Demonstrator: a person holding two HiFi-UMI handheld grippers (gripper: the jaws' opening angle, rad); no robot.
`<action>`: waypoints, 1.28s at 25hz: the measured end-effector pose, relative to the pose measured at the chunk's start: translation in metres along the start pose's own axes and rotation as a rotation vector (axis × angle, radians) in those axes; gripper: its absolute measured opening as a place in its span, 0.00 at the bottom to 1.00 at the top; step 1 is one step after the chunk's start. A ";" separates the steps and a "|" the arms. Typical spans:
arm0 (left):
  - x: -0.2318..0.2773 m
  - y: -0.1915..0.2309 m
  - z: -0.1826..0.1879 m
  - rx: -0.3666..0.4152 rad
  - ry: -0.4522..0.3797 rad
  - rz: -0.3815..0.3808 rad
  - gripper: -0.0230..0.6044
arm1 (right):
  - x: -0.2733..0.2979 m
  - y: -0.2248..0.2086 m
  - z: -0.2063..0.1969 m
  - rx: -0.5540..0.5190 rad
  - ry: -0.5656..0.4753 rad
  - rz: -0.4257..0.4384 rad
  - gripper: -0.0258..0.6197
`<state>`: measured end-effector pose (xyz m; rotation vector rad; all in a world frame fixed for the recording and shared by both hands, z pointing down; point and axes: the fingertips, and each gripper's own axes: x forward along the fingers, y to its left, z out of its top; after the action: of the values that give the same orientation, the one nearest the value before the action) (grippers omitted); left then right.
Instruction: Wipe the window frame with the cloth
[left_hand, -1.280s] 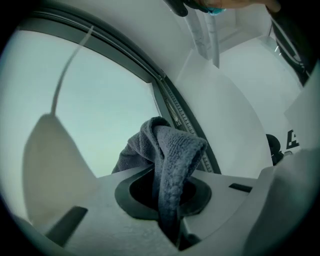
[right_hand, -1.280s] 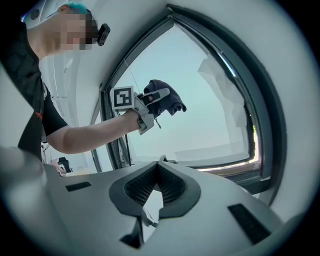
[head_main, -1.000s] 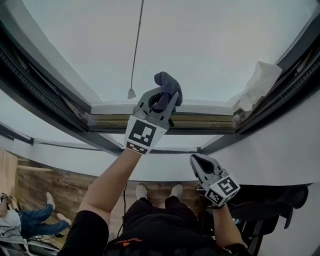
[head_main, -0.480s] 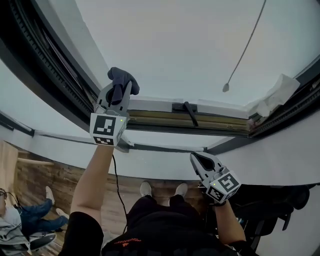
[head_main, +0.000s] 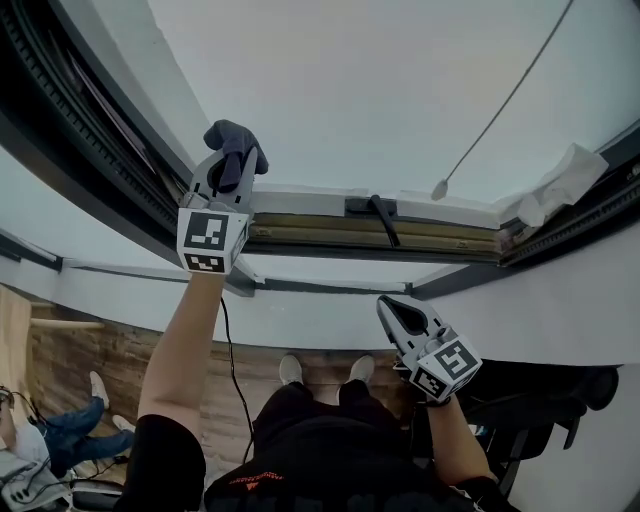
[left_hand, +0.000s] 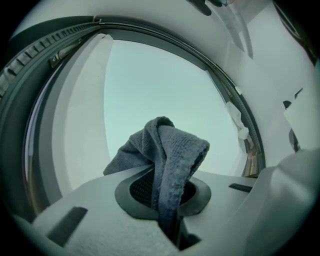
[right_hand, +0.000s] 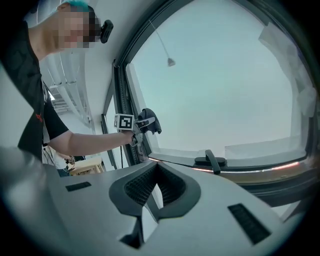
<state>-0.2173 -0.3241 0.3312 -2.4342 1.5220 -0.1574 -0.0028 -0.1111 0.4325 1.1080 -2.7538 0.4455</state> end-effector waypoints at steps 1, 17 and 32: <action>0.006 -0.008 0.001 -0.002 -0.005 -0.013 0.11 | -0.002 -0.004 0.000 0.003 -0.002 -0.007 0.04; 0.078 -0.165 0.040 -0.010 -0.051 -0.218 0.11 | -0.064 -0.056 -0.007 0.055 -0.050 -0.072 0.04; 0.138 -0.308 0.085 0.000 -0.101 -0.371 0.11 | -0.150 -0.120 -0.022 0.105 -0.089 -0.172 0.04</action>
<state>0.1309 -0.3060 0.3290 -2.6567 1.0184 -0.1019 0.1888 -0.0886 0.4443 1.4086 -2.7057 0.5344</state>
